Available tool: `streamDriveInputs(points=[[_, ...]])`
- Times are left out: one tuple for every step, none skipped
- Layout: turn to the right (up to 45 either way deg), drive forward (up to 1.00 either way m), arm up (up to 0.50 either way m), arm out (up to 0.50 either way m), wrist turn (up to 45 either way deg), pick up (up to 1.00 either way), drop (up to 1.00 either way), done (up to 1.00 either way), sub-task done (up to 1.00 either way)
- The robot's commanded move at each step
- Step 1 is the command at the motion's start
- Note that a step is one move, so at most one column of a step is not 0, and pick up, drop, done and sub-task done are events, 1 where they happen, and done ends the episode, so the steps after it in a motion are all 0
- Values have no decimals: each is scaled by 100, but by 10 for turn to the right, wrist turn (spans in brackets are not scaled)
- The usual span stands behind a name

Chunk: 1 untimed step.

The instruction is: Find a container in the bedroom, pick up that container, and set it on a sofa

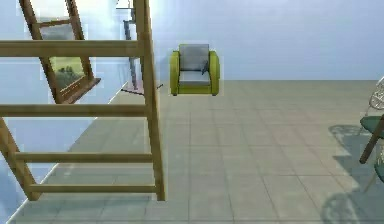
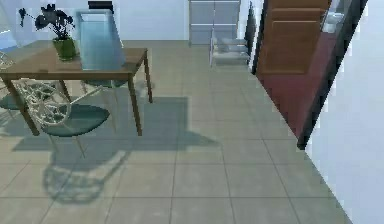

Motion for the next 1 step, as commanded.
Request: streamDriveInputs(points=[[450, 0, 0, 0, 0, 0, 0, 0, 0]])
